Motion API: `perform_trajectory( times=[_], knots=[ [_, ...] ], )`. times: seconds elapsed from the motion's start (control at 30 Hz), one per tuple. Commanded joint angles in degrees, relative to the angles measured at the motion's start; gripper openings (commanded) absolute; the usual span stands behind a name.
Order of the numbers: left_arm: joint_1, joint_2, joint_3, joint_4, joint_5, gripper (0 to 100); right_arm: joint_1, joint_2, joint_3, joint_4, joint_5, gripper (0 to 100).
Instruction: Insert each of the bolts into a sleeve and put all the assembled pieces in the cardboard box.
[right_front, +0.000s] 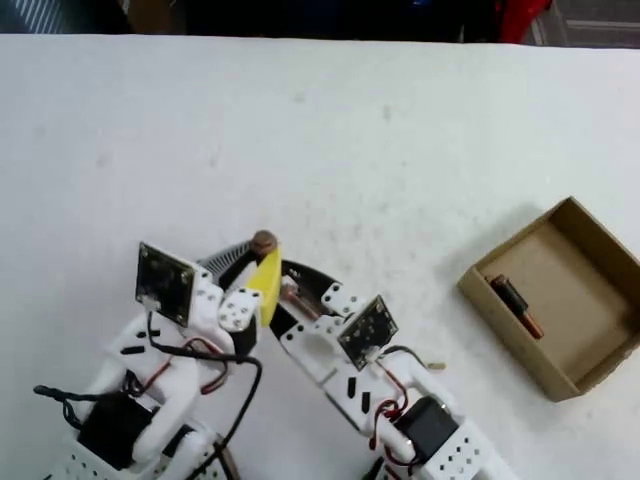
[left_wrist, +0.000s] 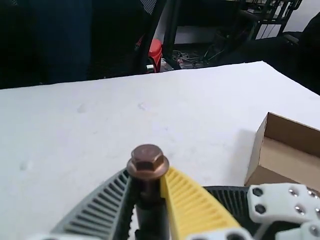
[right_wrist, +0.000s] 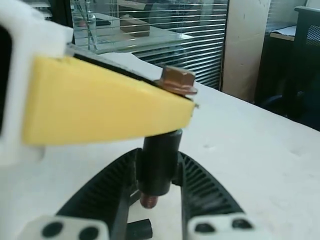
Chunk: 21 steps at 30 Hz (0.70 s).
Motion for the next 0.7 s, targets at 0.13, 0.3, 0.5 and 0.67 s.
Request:
perform_trajectory(
  times=[0.13, 0.3, 0.5, 0.67],
  knots=[
    [-0.7, 0.2, -0.4, -2.3, -7.0, 2, 0.5, -0.9, -1.1, -1.2, 0.0, 1.7],
    [-0.7, 0.2, -0.3, -2.3, -7.1, 2, 0.5, -0.9, -1.1, -1.2, 0.0, 1.7],
    [-0.7, 0.2, -0.3, -2.3, -7.1, 3, 0.5, -0.9, -1.1, -1.2, 0.0, 1.7],
    [-0.7, 0.2, -0.4, -1.8, -6.8, 10, 0.6, -0.9, -1.1, -1.2, 0.0, 1.7]
  ],
)
